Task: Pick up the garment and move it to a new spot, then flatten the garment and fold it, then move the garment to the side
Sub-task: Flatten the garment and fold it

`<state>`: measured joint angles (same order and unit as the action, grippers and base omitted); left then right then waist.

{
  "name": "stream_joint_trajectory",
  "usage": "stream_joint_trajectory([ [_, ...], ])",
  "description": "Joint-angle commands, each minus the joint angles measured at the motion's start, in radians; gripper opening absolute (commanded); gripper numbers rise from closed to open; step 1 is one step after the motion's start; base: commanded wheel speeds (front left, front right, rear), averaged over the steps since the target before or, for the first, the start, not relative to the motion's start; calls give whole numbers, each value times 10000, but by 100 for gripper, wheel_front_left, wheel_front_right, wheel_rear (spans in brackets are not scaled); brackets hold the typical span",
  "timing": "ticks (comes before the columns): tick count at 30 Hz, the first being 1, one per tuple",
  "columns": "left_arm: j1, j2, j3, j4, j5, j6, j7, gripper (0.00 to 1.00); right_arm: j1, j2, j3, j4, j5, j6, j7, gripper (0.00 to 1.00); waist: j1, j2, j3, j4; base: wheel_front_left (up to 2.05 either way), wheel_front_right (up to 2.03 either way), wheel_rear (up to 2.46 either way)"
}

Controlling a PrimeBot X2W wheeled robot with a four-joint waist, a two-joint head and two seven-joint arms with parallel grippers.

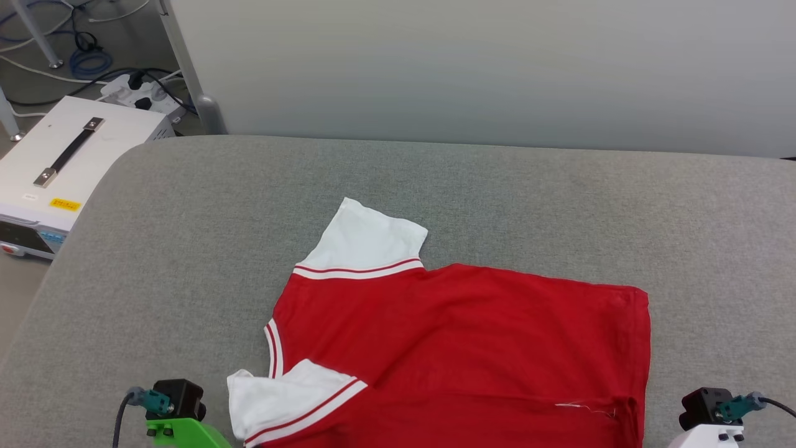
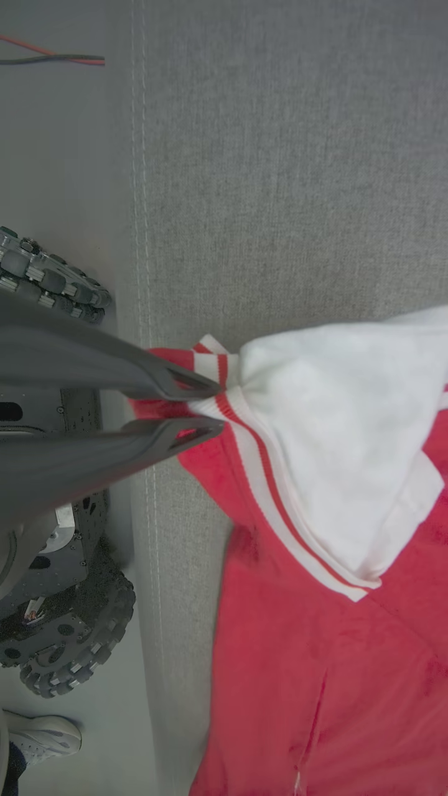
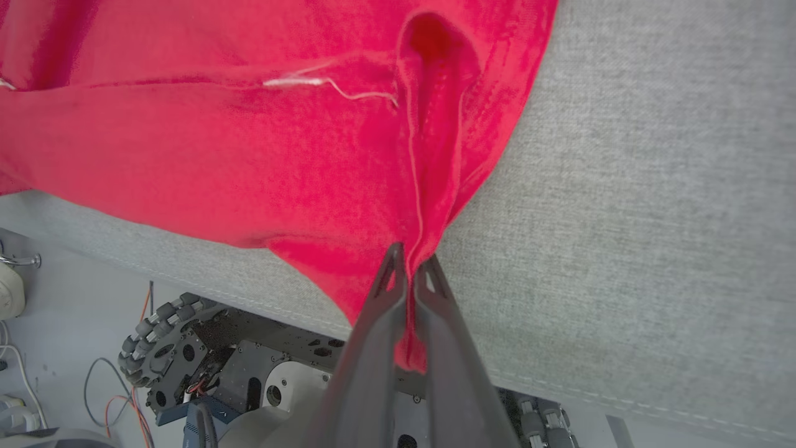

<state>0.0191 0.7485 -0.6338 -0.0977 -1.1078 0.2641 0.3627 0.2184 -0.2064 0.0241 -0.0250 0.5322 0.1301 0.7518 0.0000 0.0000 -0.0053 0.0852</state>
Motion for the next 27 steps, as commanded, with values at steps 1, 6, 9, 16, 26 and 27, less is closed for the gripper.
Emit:
stream_joint_trajectory([
  [1, -41, -173, -35, 224, -20, -95, -85, 0, 76, 86, -66, 76, -98, 6, -149, 0, 0, 0, 87, 10, 0, 0, 0],
  [6, -475, -783, -150, 1201, 2, -369, -263, 100, 28, 330, -185, 385, -360, 6, -794, 100, 0, 0, 220, -10, 0, 0, 0],
  [9, -699, -926, -179, 1508, 201, -505, -505, 100, -61, 380, -211, 310, -579, 6, -1764, 100, 0, 0, 263, -45, 0, 0, 0],
  [16, -1406, -979, 40, 1796, 1290, -628, -1964, 100, -401, 677, -561, 9, -1710, 6, -4994, 100, 0, 0, 246, -99, 0, 0, 0],
  [26, -2844, -1910, 372, 2619, 2572, -836, -4540, 100, -1144, 1203, -752, -563, -2969, 6, -7099, 100, 0, 0, 912, -469, 0, 0, 0],
  [27, -3053, -1988, 381, 2763, 2625, -912, -4643, 100, -1238, 1218, -748, -609, -3021, 6, -7139, 100, 0, 0, 1037, -525, 0, 0, 0],
])
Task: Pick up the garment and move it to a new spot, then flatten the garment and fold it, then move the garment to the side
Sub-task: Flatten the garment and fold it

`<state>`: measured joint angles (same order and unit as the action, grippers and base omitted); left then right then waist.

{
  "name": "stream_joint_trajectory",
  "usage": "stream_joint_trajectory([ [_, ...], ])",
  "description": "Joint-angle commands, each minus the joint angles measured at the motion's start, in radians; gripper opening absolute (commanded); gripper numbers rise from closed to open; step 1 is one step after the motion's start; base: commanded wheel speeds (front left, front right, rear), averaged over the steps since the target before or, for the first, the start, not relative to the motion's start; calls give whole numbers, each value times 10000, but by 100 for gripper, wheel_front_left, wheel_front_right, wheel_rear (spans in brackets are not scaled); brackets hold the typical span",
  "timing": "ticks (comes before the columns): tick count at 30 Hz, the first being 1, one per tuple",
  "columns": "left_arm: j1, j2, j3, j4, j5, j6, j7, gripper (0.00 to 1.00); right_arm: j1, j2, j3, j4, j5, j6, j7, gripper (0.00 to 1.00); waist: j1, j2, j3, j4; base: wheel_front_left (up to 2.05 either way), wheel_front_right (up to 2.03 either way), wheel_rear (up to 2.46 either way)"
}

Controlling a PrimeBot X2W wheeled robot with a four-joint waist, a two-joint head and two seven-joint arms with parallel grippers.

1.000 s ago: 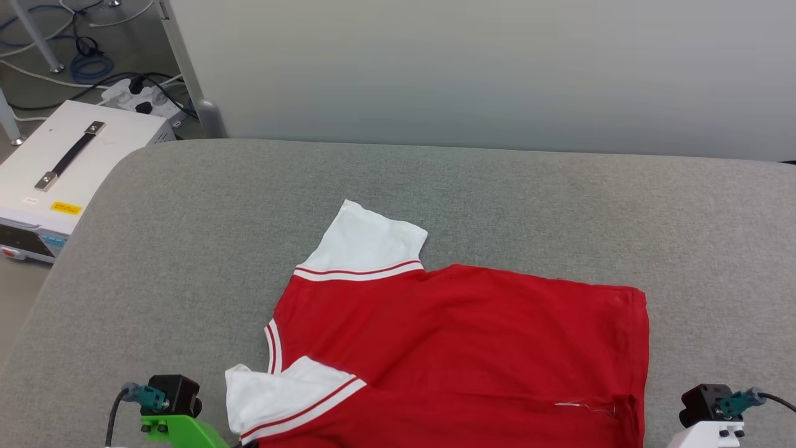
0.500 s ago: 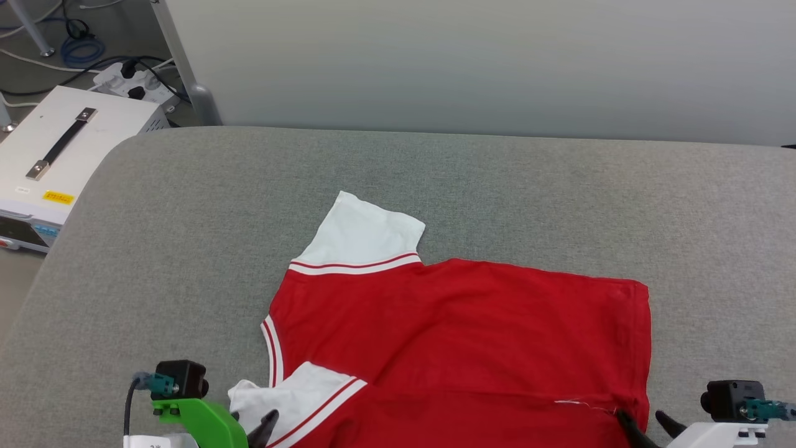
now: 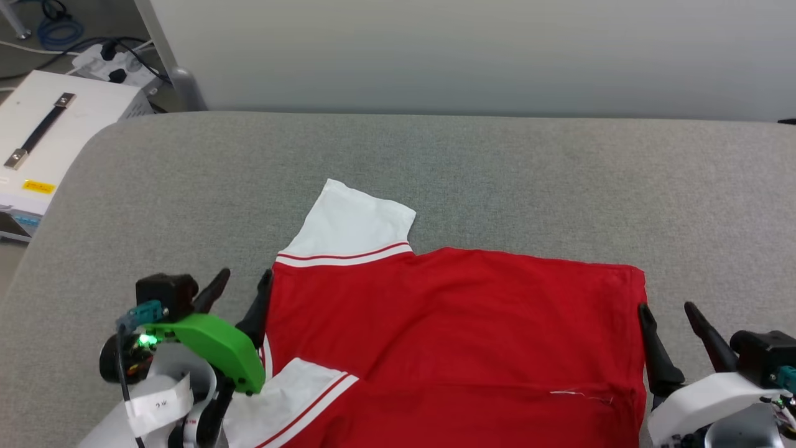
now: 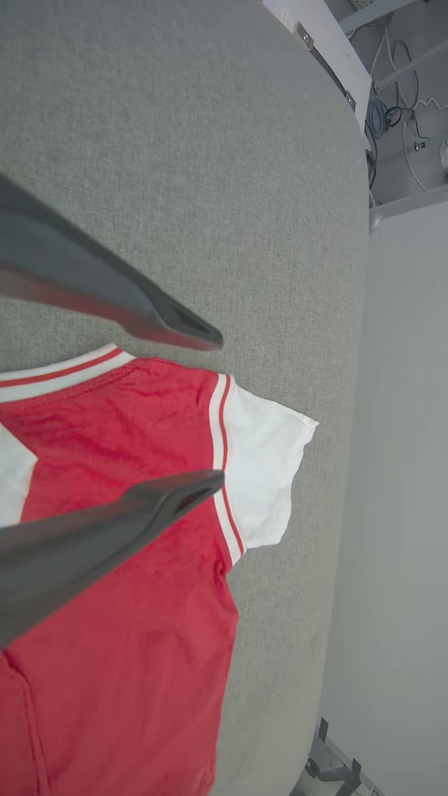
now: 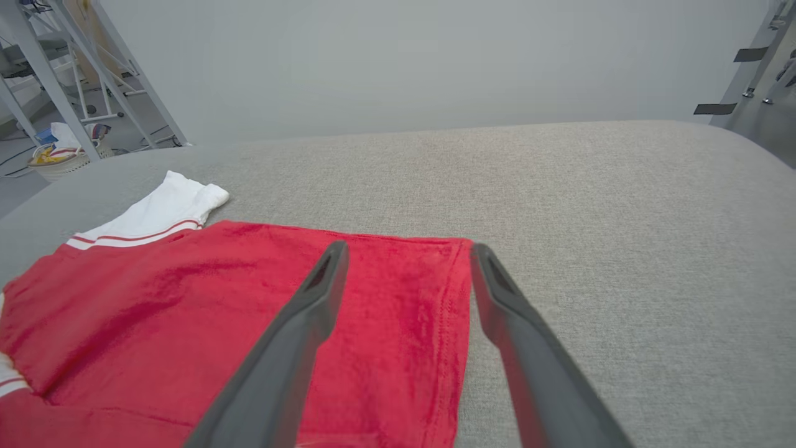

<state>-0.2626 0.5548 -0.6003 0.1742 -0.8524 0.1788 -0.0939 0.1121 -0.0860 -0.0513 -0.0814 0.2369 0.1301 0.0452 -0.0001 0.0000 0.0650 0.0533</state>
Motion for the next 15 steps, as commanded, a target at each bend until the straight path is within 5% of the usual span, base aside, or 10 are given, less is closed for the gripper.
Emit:
stream_joint_trajectory([
  [1, -512, -152, 73, 243, 111, -164, -196, 100, -303, 31, 7, -110, -112, 6, -118, 100, 1, 0, 497, -279, 0, 0, 0],
  [9, -2958, -529, 83, 2099, 261, -1169, -34, 100, -1272, 21, 230, -358, -250, 6, -167, 100, 1, 0, 1701, -996, 0, 0, 0],
  [15, -4646, -460, 31, 3656, -363, -2347, 1548, 100, -1840, 48, 475, -229, -183, 6, -316, 100, 1, 0, 2382, -1603, 0, 0, 0],
])
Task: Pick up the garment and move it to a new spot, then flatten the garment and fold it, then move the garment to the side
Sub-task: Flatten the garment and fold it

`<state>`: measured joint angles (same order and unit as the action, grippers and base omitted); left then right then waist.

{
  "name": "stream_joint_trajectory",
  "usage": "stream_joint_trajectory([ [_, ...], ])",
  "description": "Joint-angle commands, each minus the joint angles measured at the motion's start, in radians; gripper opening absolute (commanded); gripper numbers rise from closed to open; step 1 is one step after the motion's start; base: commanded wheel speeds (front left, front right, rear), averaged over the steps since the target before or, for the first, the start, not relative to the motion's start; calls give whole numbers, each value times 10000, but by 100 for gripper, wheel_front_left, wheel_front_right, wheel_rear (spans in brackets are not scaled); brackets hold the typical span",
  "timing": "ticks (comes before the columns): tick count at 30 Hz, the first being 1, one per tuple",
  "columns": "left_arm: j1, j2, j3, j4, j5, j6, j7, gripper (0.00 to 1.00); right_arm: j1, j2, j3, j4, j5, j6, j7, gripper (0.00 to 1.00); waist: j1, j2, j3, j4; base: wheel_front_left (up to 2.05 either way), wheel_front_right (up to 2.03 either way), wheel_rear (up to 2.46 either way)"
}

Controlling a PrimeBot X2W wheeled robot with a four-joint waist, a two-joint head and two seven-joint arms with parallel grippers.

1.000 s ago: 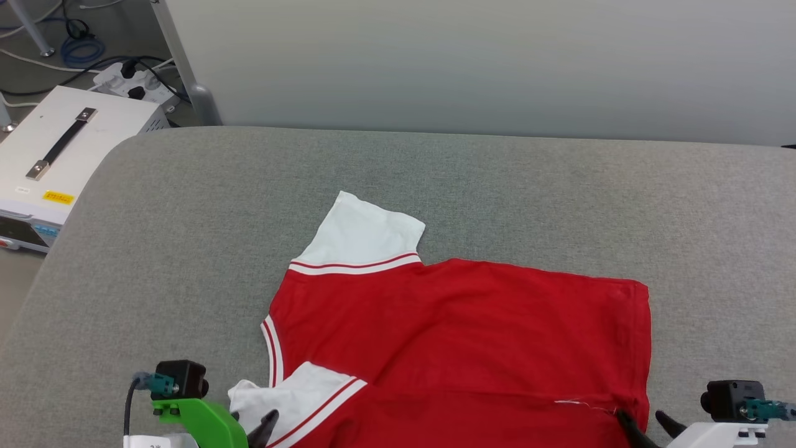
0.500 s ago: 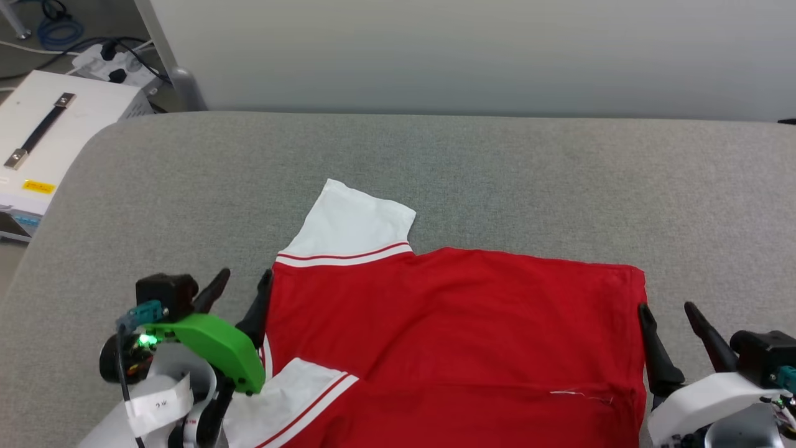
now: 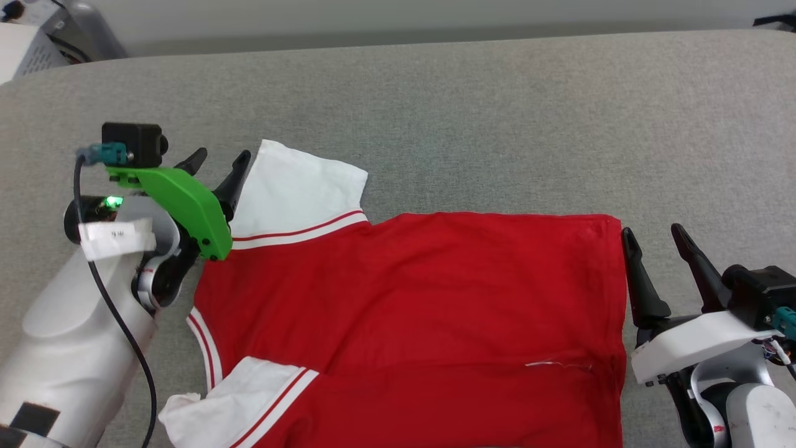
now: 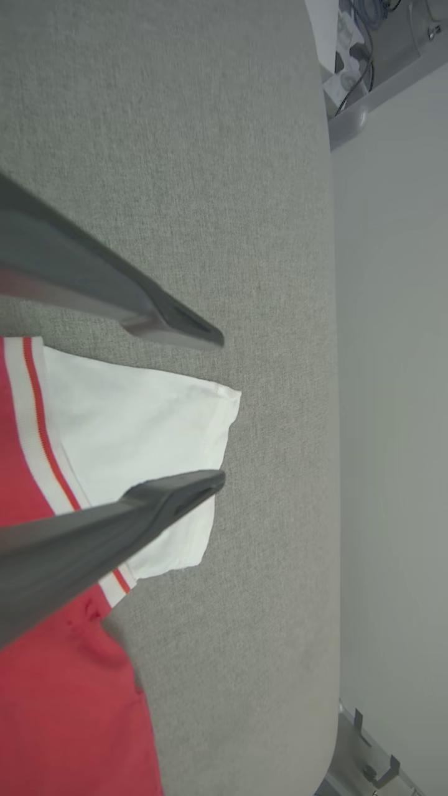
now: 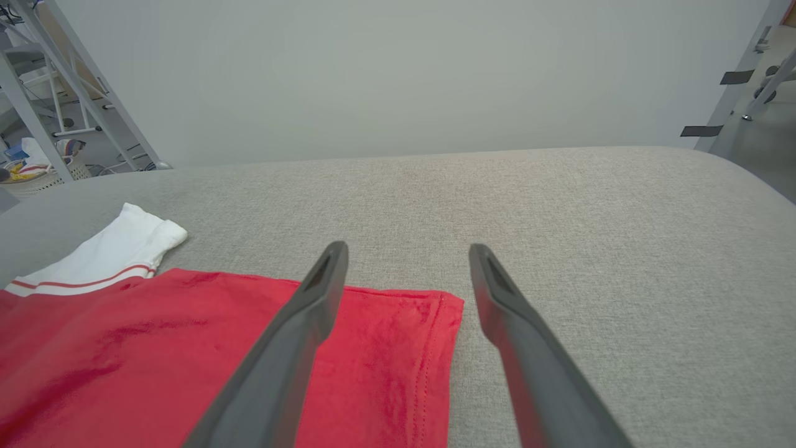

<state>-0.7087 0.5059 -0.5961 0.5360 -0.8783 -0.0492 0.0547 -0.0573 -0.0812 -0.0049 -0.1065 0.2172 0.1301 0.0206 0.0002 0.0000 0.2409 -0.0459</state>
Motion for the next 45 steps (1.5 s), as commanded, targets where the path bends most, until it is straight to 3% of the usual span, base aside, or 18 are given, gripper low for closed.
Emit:
stream_joint_trajectory([
  [1, -483, 55, -74, 275, -224, -253, 474, 100, -226, 3, 23, 72, 38, 6, -128, 100, -2, 0, 736, -676, 0, 0, 0],
  [4, -1239, 65, -294, 815, -670, -614, 1738, 100, -368, 31, 89, 173, 63, 6, -240, 100, -2, 0, 1039, -808, 0, 0, 0],
  [9, -2320, 187, -433, 1673, -1416, -777, 3469, 100, -663, 91, 291, 305, 125, 6, -407, 100, -2, 0, 1527, -1094, 0, 0, 0],
  [16, -2975, 415, -620, 2801, -1875, -804, 4951, 100, -951, 151, 445, 544, 550, 6, -577, 100, -2, 0, 2046, -1452, 0, 0, 0],
  [22, -2975, 76, -715, 3557, -2287, -798, 5918, 98, -1109, 145, 324, 785, 848, 6, -709, 100, -2, 0, 2333, -1535, 0, 0, 0],
  [23, -2968, 2, -751, 3663, -2329, -785, 6086, 45, -1152, 160, 280, 810, 1108, 6, -737, 100, -2, 0, 2364, -1539, 0, 0, 0],
  [24, -2962, -50, -784, 3738, -2350, -772, 6206, 31, -1192, 154, 243, 838, 1267, 6, -739, 100, -2, 0, 2377, -1543, 0, 0, 0],
  [25, -2960, -129, -817, 3814, -2382, -750, 6347, 0, -1241, 78, 179, 881, 1350, 6, -735, 100, -2, 0, 2395, -1535, 0, 0, 0],
  [33, -3160, -411, -973, 4181, -2260, -659, 6333, 0, -1663, -499, 8, 1152, 2530, 6, 290, 100, -2, 0, 2312, -1467, 0, 0, 0],
  [42, -3823, -362, -1013, 4039, -1970, -725, 5600, 0, -2784, -2025, 810, 1371, 3596, 6, 3948, 100, -2, 0, 1831, -1037, 0, 0, 0],
  [45, -4084, -476, -849, 3777, -2078, -749, 5242, 0, -3211, -2225, 972, 1393, 3748, 6, 4964, 100, -2, 0, 1785, -718, 0, 0, 0],
])
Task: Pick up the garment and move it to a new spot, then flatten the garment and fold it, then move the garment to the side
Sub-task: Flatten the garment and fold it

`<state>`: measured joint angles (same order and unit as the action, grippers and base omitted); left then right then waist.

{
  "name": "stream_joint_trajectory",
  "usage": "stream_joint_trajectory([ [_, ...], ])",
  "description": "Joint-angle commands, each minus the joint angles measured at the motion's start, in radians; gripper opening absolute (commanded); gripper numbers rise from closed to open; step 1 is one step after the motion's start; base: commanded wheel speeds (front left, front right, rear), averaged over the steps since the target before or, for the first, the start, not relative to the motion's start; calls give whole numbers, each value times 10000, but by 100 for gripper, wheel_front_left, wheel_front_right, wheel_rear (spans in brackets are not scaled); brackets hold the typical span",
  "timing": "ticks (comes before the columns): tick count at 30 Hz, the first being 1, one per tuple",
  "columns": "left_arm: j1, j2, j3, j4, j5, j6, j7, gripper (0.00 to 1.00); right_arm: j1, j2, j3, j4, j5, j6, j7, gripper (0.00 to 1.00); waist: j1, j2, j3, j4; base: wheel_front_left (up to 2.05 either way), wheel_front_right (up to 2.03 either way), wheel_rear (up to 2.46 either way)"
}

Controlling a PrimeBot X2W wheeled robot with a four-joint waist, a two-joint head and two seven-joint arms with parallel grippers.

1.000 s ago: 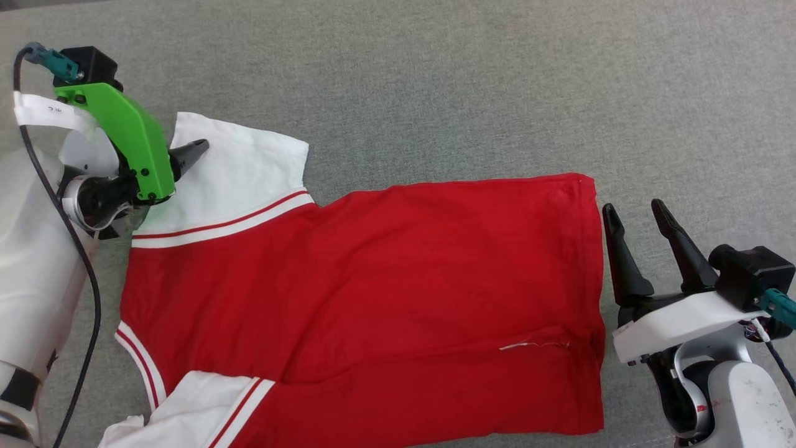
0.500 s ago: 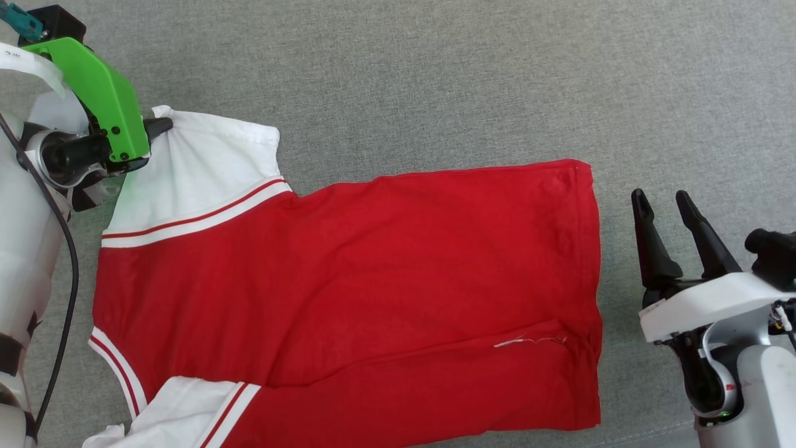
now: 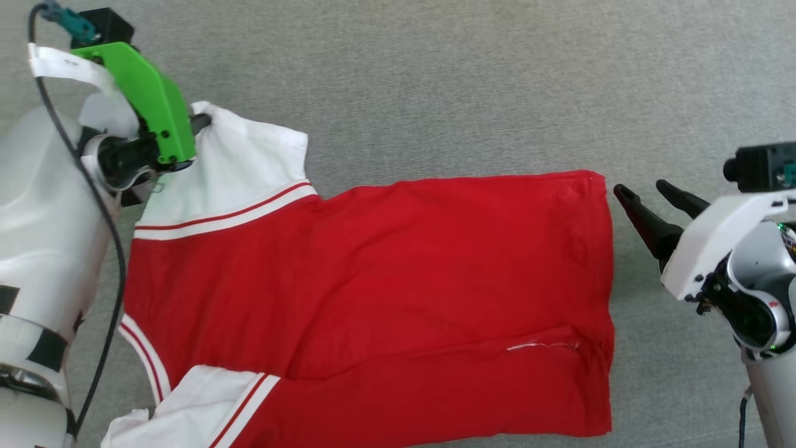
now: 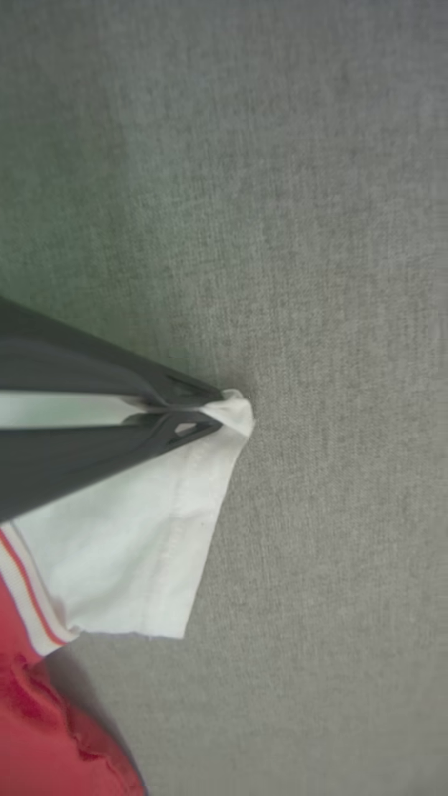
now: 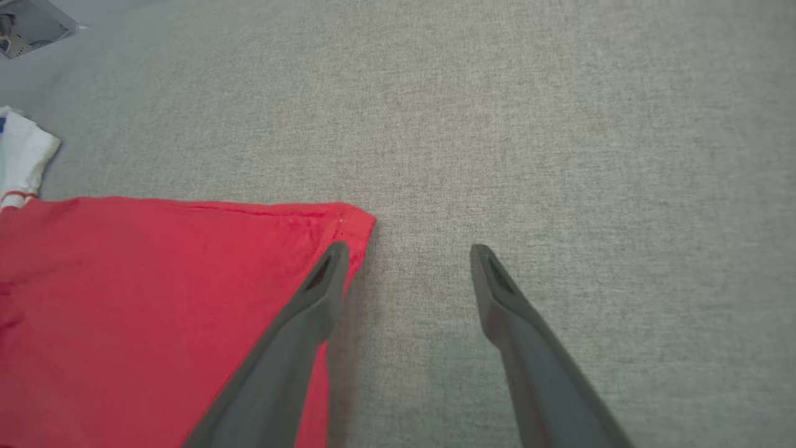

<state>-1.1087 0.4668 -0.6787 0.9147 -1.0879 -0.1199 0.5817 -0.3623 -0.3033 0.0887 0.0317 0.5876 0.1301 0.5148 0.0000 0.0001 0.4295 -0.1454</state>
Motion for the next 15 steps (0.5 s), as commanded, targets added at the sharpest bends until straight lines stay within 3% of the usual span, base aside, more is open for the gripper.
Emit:
stream_joint_trajectory([
  [1, -171, -113, -9, -126, 16, -49, -117, 0, -307, -55, 100, 68, 76, 6, 387, 100, 0, -1, -74, 402, 0, 0, 0],
  [13, -378, -241, -271, -1164, 105, -95, -499, 0, -1419, -456, 1158, 1681, -70, 6, 3433, 100, 0, -1, 260, 1276, 0, 0, 0],
  [14, -355, -235, -276, -1201, 91, -96, -526, 0, -1405, -442, 1247, 1791, -66, 6, 3722, 79, 0, -1, 249, 1290, 0, 0, 0],
  [15, -318, -227, -286, -1233, 73, -97, -557, 0, -1380, -393, 1292, 1917, -19, 6, 4048, 33, 0, -1, 220, 1303, 0, 0, 0],
])
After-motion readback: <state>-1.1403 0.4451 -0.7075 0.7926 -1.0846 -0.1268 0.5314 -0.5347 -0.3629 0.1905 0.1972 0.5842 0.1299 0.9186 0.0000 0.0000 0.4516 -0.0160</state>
